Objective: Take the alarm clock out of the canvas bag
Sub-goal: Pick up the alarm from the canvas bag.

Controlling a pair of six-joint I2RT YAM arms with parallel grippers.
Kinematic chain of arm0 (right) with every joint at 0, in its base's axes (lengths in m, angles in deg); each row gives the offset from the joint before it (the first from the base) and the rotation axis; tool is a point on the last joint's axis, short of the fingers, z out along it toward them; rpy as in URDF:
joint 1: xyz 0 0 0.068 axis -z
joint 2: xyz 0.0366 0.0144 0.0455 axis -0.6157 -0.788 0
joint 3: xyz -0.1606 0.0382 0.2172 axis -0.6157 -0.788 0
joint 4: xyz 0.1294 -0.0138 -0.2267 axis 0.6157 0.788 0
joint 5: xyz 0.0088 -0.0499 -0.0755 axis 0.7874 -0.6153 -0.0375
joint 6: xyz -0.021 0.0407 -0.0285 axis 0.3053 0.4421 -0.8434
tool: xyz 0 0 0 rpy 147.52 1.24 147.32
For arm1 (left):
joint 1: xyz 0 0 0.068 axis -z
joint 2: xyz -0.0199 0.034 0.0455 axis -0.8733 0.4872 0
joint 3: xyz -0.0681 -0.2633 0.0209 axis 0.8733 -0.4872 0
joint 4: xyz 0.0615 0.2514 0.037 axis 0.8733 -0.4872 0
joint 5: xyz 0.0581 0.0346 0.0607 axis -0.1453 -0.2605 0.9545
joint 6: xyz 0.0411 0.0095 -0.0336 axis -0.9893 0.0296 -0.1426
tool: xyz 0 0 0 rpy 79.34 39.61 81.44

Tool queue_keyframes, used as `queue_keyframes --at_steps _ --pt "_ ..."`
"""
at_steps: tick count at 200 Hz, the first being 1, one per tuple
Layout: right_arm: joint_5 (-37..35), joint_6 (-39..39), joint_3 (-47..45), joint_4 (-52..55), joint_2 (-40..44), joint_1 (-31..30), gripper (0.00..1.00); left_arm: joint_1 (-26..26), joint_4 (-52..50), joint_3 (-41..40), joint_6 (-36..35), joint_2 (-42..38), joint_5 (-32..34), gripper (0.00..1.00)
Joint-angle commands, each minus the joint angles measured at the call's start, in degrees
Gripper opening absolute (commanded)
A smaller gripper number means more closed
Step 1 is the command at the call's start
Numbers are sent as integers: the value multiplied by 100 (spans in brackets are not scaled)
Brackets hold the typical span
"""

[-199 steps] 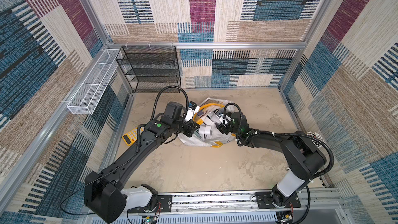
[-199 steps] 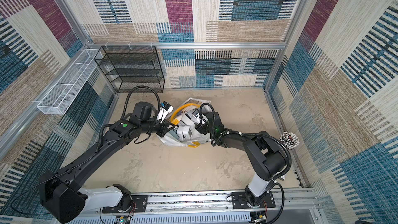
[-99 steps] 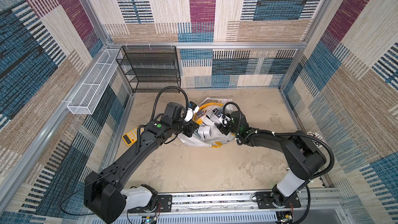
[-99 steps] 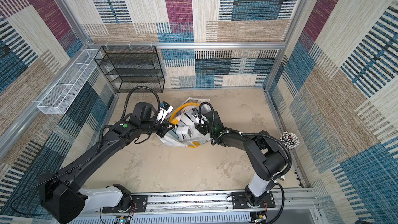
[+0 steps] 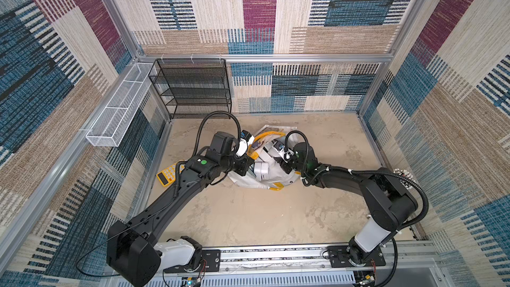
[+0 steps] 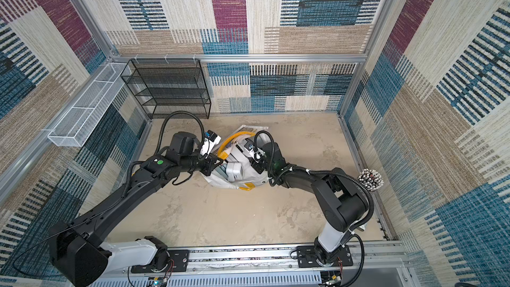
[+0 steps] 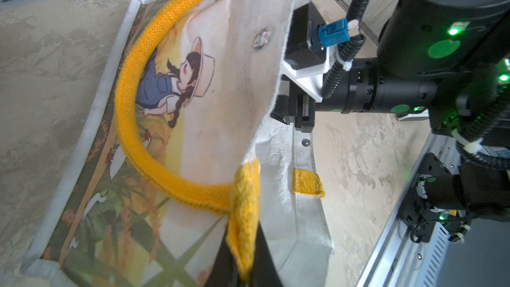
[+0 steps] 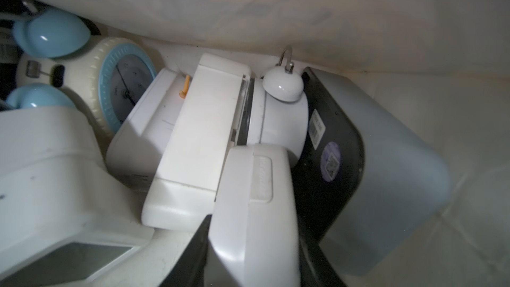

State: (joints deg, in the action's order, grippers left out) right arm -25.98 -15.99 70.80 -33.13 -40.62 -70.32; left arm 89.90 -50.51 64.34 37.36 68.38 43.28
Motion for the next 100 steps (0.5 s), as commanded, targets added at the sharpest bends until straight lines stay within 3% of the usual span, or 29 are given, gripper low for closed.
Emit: queue_keyframes --at_steps 1,58,100 --pt "115 154 1 75 77 -36 36 1 127 50 67 24 170 0" --pt "93 430 -211 83 472 -48 29 -1 -23 28 210 103 802 0" --pt "-113 651 -294 140 710 -71 28 -4 -64 44 260 240 895 0"
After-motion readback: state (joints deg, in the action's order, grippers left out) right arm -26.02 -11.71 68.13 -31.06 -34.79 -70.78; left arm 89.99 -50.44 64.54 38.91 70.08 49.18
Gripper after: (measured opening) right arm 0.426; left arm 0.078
